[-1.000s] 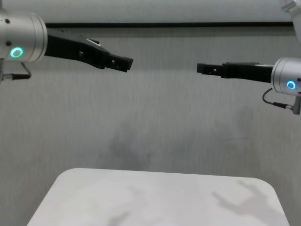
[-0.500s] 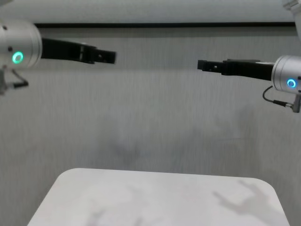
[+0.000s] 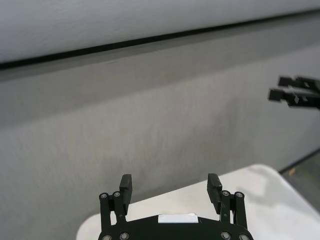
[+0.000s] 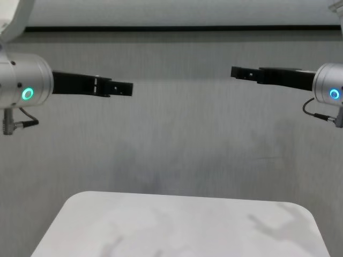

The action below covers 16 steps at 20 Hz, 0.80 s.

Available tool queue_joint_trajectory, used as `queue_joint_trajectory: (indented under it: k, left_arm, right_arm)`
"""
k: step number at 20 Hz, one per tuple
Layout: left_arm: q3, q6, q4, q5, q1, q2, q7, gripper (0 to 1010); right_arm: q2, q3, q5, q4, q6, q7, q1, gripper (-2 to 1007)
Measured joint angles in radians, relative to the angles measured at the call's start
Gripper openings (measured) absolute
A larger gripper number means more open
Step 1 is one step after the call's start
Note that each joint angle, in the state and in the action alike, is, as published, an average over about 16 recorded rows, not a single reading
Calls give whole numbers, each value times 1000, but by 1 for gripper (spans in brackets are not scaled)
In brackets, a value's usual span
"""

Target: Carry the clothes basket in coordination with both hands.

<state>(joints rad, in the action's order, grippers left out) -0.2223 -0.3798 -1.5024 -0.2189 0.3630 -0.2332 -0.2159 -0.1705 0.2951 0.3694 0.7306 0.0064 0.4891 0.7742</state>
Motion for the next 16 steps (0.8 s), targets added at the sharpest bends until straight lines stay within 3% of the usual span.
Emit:
queue_joint_trajectory:
  k: [8,16]
  left_arm:
    - [-36,18,9,34,13,-35,-32,1002]
    - [-33,22,8,30,13,-31,-28,1002]
  right_arm:
    - [1,-2,2,-3,-2,-1,2,1003]
    - [1,-1,1,-2,-3,-1,1,1003]
